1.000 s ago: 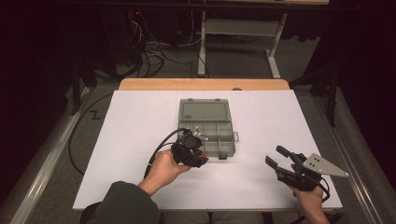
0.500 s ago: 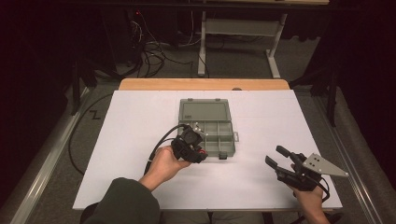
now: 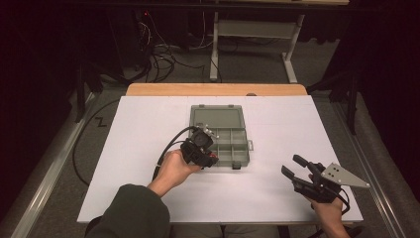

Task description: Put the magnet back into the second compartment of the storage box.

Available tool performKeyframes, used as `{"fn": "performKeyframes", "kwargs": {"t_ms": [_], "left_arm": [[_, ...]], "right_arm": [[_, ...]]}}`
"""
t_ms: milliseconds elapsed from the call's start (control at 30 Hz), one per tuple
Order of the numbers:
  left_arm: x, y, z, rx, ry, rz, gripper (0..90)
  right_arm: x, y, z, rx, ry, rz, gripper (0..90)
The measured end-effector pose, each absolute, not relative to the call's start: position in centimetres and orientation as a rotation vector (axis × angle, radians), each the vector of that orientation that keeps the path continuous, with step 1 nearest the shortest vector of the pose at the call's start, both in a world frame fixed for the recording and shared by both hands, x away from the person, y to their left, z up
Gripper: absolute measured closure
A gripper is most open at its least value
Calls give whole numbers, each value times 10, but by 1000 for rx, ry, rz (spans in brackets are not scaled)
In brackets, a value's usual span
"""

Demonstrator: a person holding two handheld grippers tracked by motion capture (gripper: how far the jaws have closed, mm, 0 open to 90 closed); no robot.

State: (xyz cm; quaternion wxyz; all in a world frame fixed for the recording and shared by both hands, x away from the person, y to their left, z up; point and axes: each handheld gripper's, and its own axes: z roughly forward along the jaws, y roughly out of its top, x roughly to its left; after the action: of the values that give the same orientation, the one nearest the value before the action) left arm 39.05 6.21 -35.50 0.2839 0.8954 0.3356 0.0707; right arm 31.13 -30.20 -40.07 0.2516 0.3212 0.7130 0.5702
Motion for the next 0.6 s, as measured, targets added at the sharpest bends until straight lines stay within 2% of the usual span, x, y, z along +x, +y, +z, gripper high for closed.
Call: {"fn": "performKeyframes", "kwargs": {"t_ms": [600], "left_arm": [[411,62,-354,2400,952,204,618]], "right_arm": [[312,-302,-401,871,1944,1549,421]]}}
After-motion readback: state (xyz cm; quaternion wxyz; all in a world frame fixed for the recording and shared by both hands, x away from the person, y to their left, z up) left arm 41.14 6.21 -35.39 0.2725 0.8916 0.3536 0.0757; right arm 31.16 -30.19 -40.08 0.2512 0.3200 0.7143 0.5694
